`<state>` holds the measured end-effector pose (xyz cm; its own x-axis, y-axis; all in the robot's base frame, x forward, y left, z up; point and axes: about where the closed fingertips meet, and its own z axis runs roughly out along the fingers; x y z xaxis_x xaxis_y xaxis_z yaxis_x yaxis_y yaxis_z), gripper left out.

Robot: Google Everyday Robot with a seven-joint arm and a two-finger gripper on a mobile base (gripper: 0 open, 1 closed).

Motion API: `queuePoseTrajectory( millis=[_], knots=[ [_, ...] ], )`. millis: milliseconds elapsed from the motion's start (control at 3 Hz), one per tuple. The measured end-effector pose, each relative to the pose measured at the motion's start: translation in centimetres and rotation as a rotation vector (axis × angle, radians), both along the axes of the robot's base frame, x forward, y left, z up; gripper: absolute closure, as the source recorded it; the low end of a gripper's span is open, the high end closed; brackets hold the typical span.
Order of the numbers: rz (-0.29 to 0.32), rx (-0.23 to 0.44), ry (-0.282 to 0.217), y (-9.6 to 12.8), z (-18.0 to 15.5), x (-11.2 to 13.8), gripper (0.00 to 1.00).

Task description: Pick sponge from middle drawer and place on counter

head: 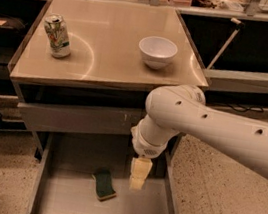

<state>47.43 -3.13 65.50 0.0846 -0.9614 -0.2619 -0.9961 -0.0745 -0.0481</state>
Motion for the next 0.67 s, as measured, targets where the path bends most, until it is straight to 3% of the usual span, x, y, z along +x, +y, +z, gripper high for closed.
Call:
queuePoseTrajectory(
  millis=[333,667],
  knots=[
    [0.032,-0.003,-0.006,1.3,-2.7,1.0,0.00],
    [0.074,0.021,0.041,2.8,-7.5,1.9,0.00]
  ],
)
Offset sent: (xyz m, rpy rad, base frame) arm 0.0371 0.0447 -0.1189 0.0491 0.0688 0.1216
